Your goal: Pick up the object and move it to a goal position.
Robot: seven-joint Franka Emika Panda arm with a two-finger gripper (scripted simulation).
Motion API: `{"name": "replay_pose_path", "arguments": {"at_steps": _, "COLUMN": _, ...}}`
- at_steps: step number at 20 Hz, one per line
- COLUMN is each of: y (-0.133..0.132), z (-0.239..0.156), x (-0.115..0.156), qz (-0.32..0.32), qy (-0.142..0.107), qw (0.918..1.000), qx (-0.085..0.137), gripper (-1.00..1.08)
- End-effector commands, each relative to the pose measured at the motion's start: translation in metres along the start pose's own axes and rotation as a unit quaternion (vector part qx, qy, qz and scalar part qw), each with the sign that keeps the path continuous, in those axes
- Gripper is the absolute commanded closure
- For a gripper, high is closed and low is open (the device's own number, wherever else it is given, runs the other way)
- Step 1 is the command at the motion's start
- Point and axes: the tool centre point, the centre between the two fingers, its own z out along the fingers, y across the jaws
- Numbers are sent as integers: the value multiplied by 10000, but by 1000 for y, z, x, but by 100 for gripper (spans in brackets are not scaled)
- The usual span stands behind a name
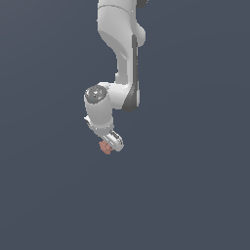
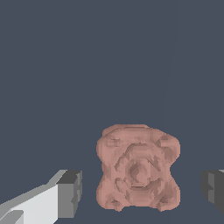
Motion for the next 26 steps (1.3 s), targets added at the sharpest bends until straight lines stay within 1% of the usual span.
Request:
{"name": "replay_pose_path", "arguments": {"at_steps": 1, "y": 1, "z": 14, "x": -1, "qz": 9, "qy": -4, "qw": 10000, "qx": -4, "gripper": -92}}
{"name": "replay_pose_path", "arguments": {"at_steps": 5, "y": 1, "z": 30, "x": -1, "qz": 17, "qy": -3, "qw": 10000, "qx": -4, "gripper": -92}}
{"name": "replay_pose_path", "arguments": {"at_steps": 9, "y": 0, "z": 34, "x": 0, "qz": 20, "qy": -3, "qw": 10000, "qx": -3, "gripper": -92}}
{"name": "replay_pose_path", "arguments": {"at_steps": 10, "y": 0, "z": 34, "x": 0, "qz": 20, "qy": -3, "qw": 10000, "qx": -3, "gripper": 108}}
{"name": "replay_pose_path", "arguments": {"at_steps": 21, "y": 0, "z": 33, "x": 0, "qz": 19, "qy": 1, "qw": 10000, "qx": 2, "gripper": 108}}
{"name": "replay_pose_path", "arguments": {"at_steps": 26, "y": 1, "z": 22, "x": 2, "qz": 19, "qy": 1, "qw": 10000, "qx": 2, "gripper": 108}}
